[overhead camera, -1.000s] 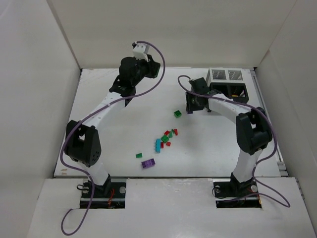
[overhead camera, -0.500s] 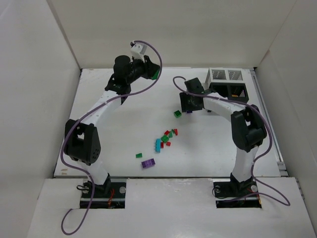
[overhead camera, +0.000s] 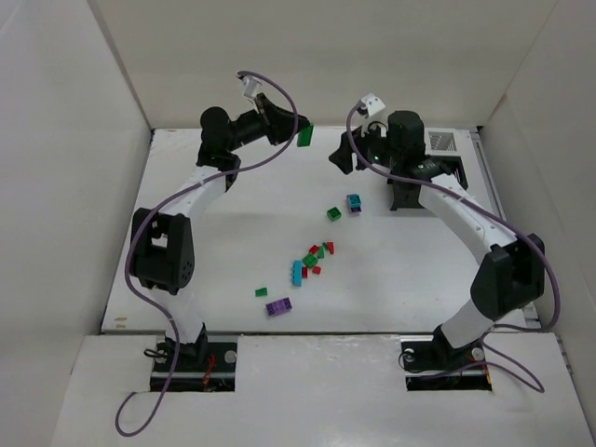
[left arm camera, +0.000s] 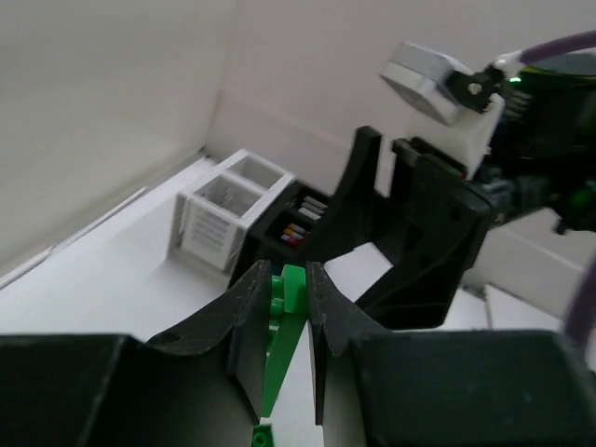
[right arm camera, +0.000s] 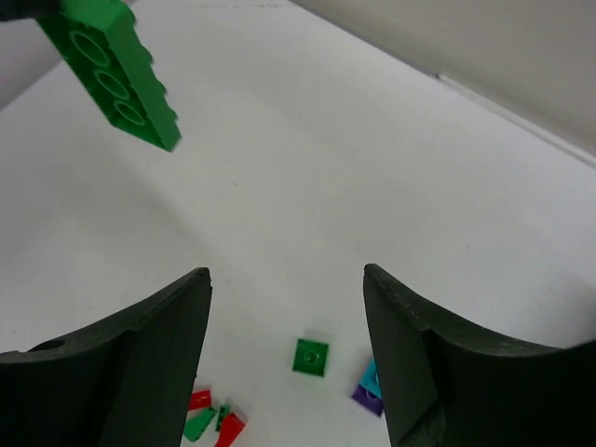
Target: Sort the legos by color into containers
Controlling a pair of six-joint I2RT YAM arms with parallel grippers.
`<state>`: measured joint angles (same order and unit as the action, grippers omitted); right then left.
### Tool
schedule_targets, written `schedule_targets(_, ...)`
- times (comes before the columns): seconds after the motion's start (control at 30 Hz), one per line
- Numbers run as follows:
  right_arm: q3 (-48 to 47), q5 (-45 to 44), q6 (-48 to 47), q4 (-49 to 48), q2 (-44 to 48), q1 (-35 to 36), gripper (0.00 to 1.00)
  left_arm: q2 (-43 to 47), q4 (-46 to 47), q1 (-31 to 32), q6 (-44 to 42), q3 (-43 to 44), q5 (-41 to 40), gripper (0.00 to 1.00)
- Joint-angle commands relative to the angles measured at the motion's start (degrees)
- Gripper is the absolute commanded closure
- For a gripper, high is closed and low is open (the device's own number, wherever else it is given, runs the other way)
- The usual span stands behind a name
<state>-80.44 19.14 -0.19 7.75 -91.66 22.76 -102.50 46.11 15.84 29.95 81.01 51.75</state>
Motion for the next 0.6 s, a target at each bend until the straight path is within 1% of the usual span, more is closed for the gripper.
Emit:
schedule_targets(0.0, -2.9, 13.1, -3.2, -7.5, -2.2, -0.4, 0.28, -4.8, 33.9, -1.2, 22.5, -0.9, 13.1, 1.00)
schedule_targets(0.03, -3.4, 15.7, -3.2, -8.4, -2.9, -0.4, 0.28, -6.6, 39.9, -1.2, 27.9, 0.2, 14.9, 1.00)
schedule_targets(0.07, -3.4, 16.3, -3.2, -9.6, -2.9, -0.4, 0.28, -8.5, 45.9, -1.2, 38.7, 1.1, 15.0, 1.00)
schedule_targets(0.1, -3.4, 17.0, -3.2, -10.6, -3.6, -0.4, 0.27, -11.9, 54.7, -1.2, 43.0, 2.0, 15.0, 1.00)
schedule_targets(0.13, -4.0, 18.6, -3.2, -12.0, -3.6, -0.4, 0.27, -12.8, 56.7, -1.2, 45.2, 2.9, 15.0, 1.00)
schedule_targets(0.17, -5.1, 19.5, -3.2, -12.5, -4.1, -0.4, 0.27, -12.8, 56.7, -1.2, 45.2, 2.9, 15.0, 1.00)
schedule_targets(0.2, -5.8, 20.5, -3.2, -12.5, -4.7, -0.4, 0.27, -11.9, 55.4, -1.2, 41.9, 2.9, 15.0, 1.00)
schedule_targets(0.23, -6.3, 21.0, -3.2, -13.2, -4.7, -0.4, 0.25, -11.3, 52.1, -1.2, 40.4, 2.9, 15.0, 1.00)
schedule_targets(0.27, -7.4, 21.0, -3.2, -14.0, -5.3, -0.4, 0.25, -11.3, 51.5, -1.2, 39.7, 2.9, 15.0, 1.00)
schedule_targets(0.33, -8.8, 21.6, -3.2, -14.0, -6.6, -0.4, 0.25, -10.8, 52.1, -1.2, 39.7, 2.9, 15.7, 1.00)
schedule_targets(0.4, -10.9, 24.0, -3.2, -14.0, -7.7, -0.4, 0.25, -10.8, 52.1, -0.6, 40.2, 2.9, 15.7, 1.00)
schedule_targets(0.53, -12.0, 26.4, -2.7, -14.0, -9.4, -0.4, 0.31, -11.3, 52.1, -0.1, 40.2, 3.5, 15.7, 1.00)
schedule_targets(0.57, -12.0, 26.4, -2.2, -14.0, -10.0, -0.4, 0.34, -11.3, 52.1, -0.1, 40.2, 3.5, 15.7, 1.00)
